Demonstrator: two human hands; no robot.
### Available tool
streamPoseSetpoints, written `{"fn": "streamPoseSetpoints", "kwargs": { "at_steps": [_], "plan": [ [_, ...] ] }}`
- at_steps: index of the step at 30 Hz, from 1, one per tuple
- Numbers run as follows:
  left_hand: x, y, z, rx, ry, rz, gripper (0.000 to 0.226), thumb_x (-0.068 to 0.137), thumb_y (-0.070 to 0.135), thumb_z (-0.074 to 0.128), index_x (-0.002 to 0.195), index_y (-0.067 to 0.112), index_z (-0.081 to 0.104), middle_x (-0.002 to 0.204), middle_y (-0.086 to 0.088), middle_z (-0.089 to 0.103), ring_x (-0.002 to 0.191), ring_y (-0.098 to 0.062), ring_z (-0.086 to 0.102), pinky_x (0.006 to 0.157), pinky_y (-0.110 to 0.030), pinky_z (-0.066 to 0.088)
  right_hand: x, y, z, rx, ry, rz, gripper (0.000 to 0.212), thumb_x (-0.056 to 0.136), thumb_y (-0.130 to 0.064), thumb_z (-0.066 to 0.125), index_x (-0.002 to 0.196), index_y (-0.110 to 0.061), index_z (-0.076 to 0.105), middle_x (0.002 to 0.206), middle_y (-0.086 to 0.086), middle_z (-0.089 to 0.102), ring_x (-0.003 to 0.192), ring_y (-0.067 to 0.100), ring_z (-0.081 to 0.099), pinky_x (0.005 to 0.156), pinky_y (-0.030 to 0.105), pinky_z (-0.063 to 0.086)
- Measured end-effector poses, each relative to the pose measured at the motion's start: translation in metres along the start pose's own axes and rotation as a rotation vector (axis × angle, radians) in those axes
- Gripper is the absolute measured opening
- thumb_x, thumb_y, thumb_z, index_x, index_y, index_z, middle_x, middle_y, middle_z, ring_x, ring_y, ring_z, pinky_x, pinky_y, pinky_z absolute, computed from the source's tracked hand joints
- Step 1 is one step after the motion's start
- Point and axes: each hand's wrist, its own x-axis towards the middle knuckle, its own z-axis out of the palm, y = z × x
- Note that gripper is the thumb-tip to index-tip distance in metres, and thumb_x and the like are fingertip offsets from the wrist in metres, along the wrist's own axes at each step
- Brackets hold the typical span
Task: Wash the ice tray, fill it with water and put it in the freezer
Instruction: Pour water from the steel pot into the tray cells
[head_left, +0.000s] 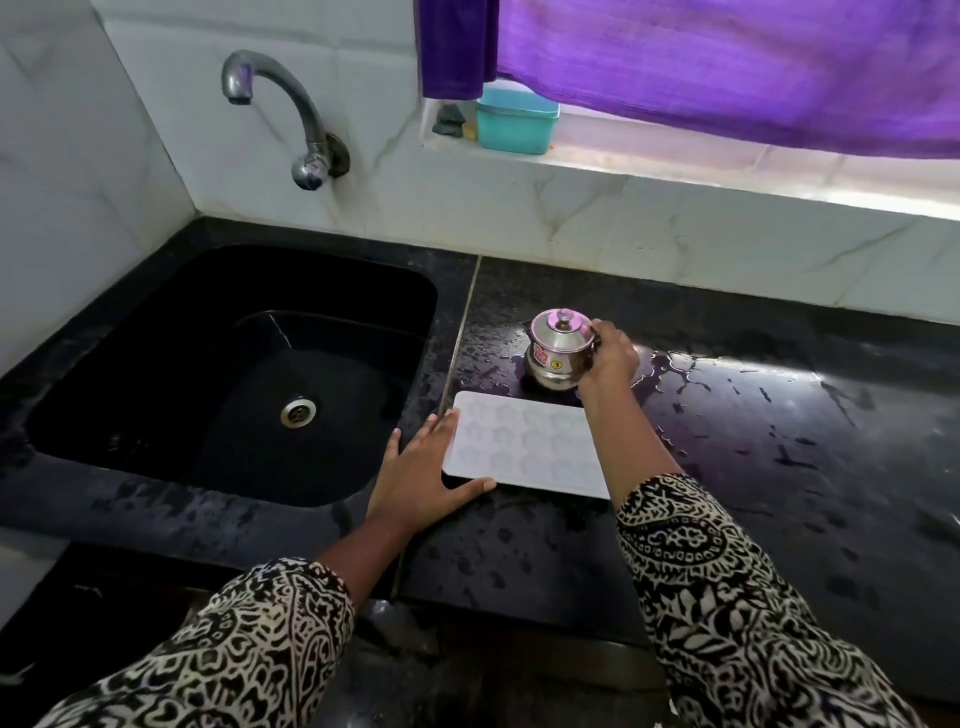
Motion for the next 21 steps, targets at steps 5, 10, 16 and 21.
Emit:
{"fn": "streamPoseSetpoints", "kwargs": {
  "at_steps": [5,10,16,21],
  "plan": [
    [0.000,0.000,-0.001,-0.003,0.001,0.000,0.106,0.070,0.087,0.032,0.155,0.029,0.007,0.160,0.014,0.017,0.148,-0.003,0.007,0.121,-0.045,0.000,0.011,0.015,0.006,0.038,0.018,-0.009,0.031,0.081,0.002,0.062,0.060,-0.013,0.045,0.061,0.001,0.049,0.057,0.012,0.046,0.049,0.019,0.041],
    [0.001,0.000,0.000,0.007,-0.002,-0.002,0.107,0.069,0.088,0.030,0.155,0.029,0.006,0.161,0.014,0.017,0.148,-0.002,0.006,0.121,-0.044,0.000,0.020,0.024,0.004,0.058,0.018,-0.042,0.036,0.082,0.000,0.063,0.057,-0.014,0.041,0.048,-0.006,0.049,0.053,0.010,0.044,0.047,0.019,0.039],
    [0.001,0.000,-0.002,-0.005,0.006,0.002,0.107,0.068,0.089,0.029,0.155,0.029,0.008,0.160,0.014,0.017,0.148,-0.003,0.007,0.121,-0.044,0.000,0.021,0.031,-0.001,-0.119,-0.038,-0.101,0.037,0.084,-0.008,0.065,0.055,-0.016,0.043,0.052,-0.003,0.045,0.051,0.009,0.036,0.051,0.021,0.033],
    [-0.001,0.002,-0.002,-0.011,0.011,0.006,0.108,0.067,0.088,0.029,0.155,0.030,0.010,0.160,0.014,0.019,0.147,-0.002,0.008,0.120,-0.043,0.000,0.018,0.026,-0.002,-0.271,-0.042,-0.140,0.034,0.087,-0.014,0.064,0.059,-0.015,0.044,0.058,-0.001,0.046,0.055,0.009,0.038,0.054,0.022,0.035]
  ]
}}
